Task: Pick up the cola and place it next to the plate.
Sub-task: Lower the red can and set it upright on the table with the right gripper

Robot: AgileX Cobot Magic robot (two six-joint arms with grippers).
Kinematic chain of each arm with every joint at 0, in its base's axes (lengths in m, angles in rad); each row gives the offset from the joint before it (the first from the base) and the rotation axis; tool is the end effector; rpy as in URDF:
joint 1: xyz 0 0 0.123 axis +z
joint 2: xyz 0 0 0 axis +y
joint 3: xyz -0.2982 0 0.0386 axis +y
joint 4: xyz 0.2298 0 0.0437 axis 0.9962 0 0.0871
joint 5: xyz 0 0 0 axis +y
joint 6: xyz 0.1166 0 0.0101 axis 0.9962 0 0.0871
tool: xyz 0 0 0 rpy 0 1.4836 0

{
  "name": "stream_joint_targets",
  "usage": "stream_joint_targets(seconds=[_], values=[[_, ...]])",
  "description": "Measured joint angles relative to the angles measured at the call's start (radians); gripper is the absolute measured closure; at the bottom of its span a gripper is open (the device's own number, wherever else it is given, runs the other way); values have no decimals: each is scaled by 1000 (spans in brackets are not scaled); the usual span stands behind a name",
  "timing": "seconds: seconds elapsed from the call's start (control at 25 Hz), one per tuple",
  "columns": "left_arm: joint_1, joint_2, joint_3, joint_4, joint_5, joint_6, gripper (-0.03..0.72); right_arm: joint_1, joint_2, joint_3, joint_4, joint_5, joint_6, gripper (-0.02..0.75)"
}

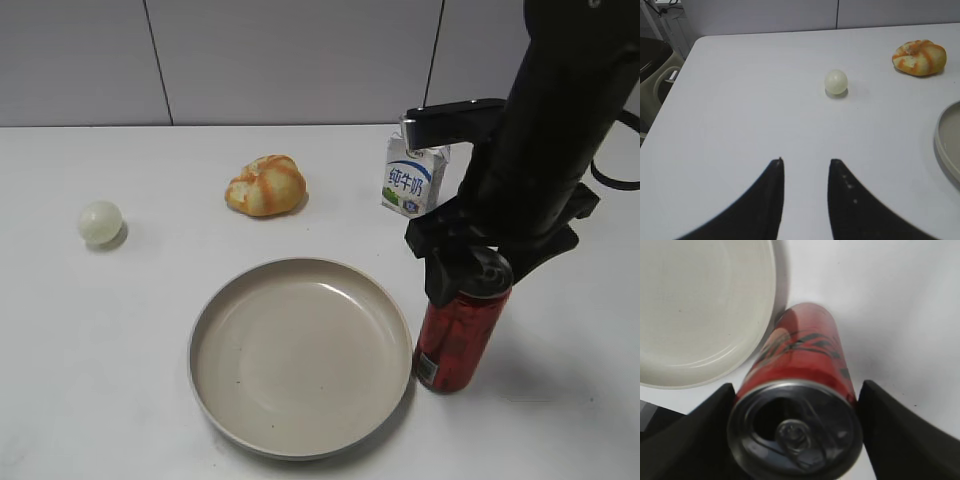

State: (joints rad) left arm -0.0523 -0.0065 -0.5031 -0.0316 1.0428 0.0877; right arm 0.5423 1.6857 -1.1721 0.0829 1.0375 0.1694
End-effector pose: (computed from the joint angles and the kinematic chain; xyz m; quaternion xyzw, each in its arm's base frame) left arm -0.0138 -0.0025 0.2594 0.0597 0.8438 -0.0064 0.5333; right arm 0.2584 0.1654 0.2239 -0.1662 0.9840 0.0531 0.0372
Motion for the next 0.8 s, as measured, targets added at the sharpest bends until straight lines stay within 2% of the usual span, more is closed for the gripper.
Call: stream_joint_targets(seconds=[0.4,0.8], values=[[0,0,0,0,0,0,451,0,7,-11,8,16,-11,132],[0,0,0,0,0,0,451,-27,7,-222,-19,117,-38,132]])
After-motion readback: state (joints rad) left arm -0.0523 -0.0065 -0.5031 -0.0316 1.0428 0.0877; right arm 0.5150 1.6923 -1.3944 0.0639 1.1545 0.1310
